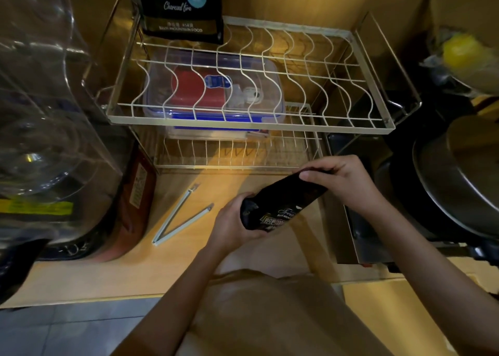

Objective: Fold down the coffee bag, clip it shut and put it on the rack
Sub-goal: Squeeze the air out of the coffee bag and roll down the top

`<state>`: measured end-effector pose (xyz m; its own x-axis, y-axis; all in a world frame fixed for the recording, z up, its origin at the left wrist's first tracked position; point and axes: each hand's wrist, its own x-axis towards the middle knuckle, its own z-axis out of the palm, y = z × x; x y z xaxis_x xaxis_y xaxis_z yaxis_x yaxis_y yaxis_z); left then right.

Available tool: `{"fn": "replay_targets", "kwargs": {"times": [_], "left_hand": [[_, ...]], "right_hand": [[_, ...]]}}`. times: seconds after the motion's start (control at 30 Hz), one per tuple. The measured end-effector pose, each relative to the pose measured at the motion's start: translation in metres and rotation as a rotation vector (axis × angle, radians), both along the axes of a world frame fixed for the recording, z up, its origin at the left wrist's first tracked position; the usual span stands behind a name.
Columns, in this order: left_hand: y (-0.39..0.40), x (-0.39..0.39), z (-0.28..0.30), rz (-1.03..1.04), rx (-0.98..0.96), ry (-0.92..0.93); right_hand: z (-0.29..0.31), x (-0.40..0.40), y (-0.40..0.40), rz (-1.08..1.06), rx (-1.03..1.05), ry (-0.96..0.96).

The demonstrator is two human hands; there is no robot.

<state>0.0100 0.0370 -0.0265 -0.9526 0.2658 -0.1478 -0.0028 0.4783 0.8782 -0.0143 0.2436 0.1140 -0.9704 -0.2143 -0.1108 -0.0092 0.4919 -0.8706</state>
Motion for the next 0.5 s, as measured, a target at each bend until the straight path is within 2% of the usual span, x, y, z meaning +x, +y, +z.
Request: {"fn": "replay_targets", "kwargs": {"times": [0.1, 0.2, 0.27, 0.37, 0.43, 0.5], "left_hand": [[0.001, 0.003, 0.002, 0.005, -0.012, 0.014], [0.005, 0.003, 0.003, 0.001, -0.014, 0.046], [0.008, 0.001, 0.003, -0.023, -0.022, 0.073], [0.011, 0.0, 0.001, -0.06, -0.067, 0.123], [0.011, -0.001, 0.001, -0.061, -0.066, 0.127], [0.01, -0.002, 0.001, -0.046, -0.046, 0.116]], "right_hand": [[0.023, -0.007, -0.002, 0.235, 0.291, 0.02], [0.039, -0.01, -0.029, 0.403, 0.523, 0.129], [0.032, -0.01, -0.054, 0.515, 0.789, 0.211], [0.011, -0.013, -0.083, 0.665, 1.138, 0.186], [0.004, -0.017, -0.089, 0.719, 1.238, 0.165], [-0.002, -0.023, -0.085, 0.697, 1.19, 0.149]]}}
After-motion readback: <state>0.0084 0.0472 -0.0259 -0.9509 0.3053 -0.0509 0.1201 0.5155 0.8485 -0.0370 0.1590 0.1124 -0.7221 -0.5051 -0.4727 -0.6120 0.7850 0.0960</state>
